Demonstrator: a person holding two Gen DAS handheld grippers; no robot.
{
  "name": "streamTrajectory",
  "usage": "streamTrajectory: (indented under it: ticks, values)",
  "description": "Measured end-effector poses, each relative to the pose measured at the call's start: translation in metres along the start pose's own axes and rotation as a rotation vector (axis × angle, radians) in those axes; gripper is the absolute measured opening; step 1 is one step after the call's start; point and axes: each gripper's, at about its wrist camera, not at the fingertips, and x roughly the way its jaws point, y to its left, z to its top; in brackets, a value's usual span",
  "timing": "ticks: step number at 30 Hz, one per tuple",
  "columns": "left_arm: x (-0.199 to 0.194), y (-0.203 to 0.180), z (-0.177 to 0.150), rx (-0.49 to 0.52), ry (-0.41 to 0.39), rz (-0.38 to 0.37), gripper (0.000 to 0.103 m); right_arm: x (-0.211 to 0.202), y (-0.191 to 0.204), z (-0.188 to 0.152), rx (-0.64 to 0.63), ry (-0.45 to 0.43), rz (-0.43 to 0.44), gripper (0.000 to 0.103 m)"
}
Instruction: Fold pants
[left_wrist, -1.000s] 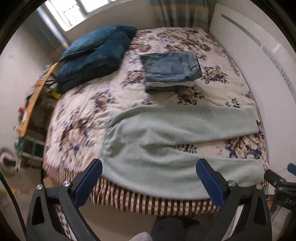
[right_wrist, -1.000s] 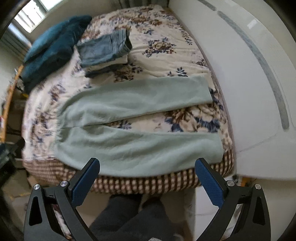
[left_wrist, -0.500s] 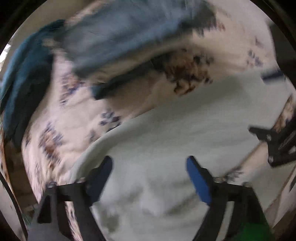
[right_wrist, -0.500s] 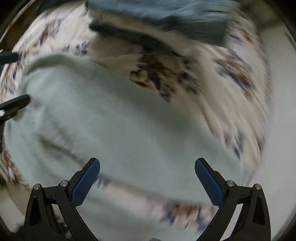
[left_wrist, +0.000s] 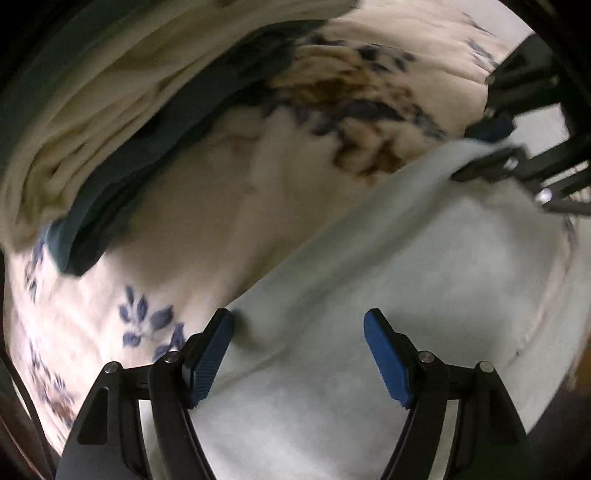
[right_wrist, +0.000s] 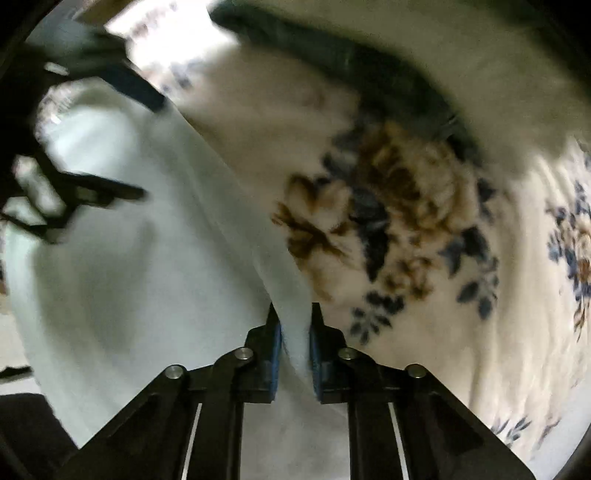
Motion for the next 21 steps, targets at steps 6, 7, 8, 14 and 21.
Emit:
streamTrajectory:
  ticks: [6,7,8,14,21]
  values:
    - [-0.014,-0.015,0.016,0.149,0.047,0.001,0.069,-0.048,0.020,-0.027,-0.068,-0.136,0.035,0.012]
    - [-0.016,-0.019,0.016,0.169,0.045,-0.015,0.058,-0.052,0.024,-0.031,-0.078,-0.148,0.035,0.012]
    - [-0.018,-0.022,0.016,0.184,0.049,-0.022,0.034,-0.054,0.031,-0.034,-0.087,-0.153,0.036,0.012]
    - [-0.053,-0.034,-0.013,0.066,-0.064,0.061,0.013,-0.081,0.046,-0.067,-0.023,-0.182,0.006,0.011]
    - [-0.077,-0.122,-0.104,-0.393,-0.107,-0.079,0.012,-0.117,0.102,-0.129,0.220,-0.228,0.072,0.011]
